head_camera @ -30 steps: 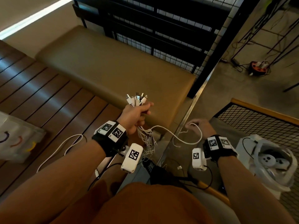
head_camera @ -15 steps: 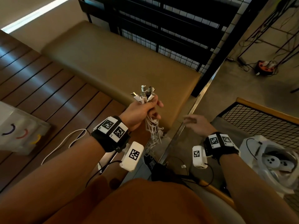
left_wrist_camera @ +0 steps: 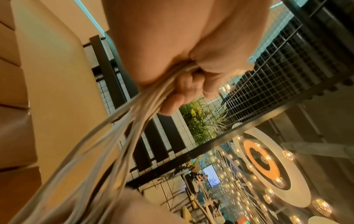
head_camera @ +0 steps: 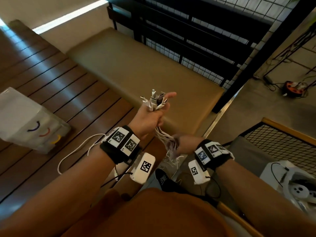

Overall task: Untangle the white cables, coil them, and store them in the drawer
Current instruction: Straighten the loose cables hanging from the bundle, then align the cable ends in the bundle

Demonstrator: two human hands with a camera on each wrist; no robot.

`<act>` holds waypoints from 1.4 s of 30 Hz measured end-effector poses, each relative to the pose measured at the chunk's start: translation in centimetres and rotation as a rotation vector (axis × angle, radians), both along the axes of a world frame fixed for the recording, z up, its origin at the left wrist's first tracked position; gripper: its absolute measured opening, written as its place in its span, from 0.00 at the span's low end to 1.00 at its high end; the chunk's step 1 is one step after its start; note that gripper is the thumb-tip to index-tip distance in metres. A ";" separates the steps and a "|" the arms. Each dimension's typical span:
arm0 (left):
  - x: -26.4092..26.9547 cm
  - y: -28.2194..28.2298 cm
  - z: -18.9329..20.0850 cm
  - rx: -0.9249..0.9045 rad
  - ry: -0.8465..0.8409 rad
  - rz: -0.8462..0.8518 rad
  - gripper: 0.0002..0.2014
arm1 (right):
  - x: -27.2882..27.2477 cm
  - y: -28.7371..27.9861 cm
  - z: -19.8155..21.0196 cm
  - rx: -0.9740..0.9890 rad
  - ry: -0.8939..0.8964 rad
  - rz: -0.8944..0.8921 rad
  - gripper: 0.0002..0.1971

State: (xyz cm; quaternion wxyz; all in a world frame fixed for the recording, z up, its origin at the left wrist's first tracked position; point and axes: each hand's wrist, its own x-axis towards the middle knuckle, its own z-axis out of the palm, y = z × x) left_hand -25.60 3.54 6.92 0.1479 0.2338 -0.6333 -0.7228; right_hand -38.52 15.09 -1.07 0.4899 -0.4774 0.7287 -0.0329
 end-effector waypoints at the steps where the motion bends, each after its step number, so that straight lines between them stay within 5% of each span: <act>1: 0.6 -0.5 -0.1 -0.001 0.004 0.003 0.19 | 0.2 -0.2 0.7 0.041 -0.033 0.045 0.18; 3: 1.6 -1.3 -0.2 -0.011 -0.011 -0.005 0.19 | 0.1 -1.6 3.2 -0.074 -0.031 0.000 0.19; 5: 2.5 -1.7 -0.3 -0.006 -0.052 -0.008 0.17 | 0.1 -3.5 6.3 -0.429 -0.068 -0.219 0.15; 7: 3.3 -1.9 0.0 0.032 -0.066 0.058 0.14 | 1.0 -5.7 9.4 -0.719 -0.306 -0.402 0.16; 10: 4.5 -2.7 0.6 -0.002 -0.074 0.150 0.21 | 4.1 -8.0 12.5 -0.861 -0.647 -0.421 0.16; 12: 5.7 -3.2 1.1 -0.074 -0.091 0.178 0.22 | 6.3 -9.3 13.3 -0.870 -0.635 -0.299 0.16; 17: 8.9 -4.7 0.2 -0.128 -0.276 0.309 0.21 | 10.7 -12.9 12.1 -0.906 -0.086 0.084 0.12; 22: 10.5 -5.5 -2.0 -0.188 -0.396 0.653 0.06 | 13.7 -14.9 9.9 -0.959 -0.003 -0.062 0.02; 24: 10.9 -5.8 -2.7 -0.375 -0.489 0.665 0.07 | 14.6 -15.3 9.5 -0.947 0.044 -0.134 0.09; 26: 11.5 -6.0 -3.1 -0.502 -0.513 0.576 0.05 | 15.7 -15.5 9.5 -0.886 0.069 -0.102 0.13; 29: 12.5 -6.6 -3.7 -0.456 -0.420 0.501 0.02 | 16.1 -16.1 10.6 -0.799 0.037 0.030 0.16; 34: 14.0 -5.9 -2.5 -0.434 -0.519 0.438 0.07 | 16.4 -18.5 11.7 -0.650 -0.054 0.367 0.15; 37: 14.8 -5.8 -0.6 -0.162 -0.456 0.647 0.18 | 17.7 -19.6 10.8 -0.605 -0.068 0.424 0.17; 42: 18.0 -6.2 -0.4 -0.132 -0.448 0.646 0.17 | 21.0 -19.0 9.7 -0.757 -0.076 0.453 0.25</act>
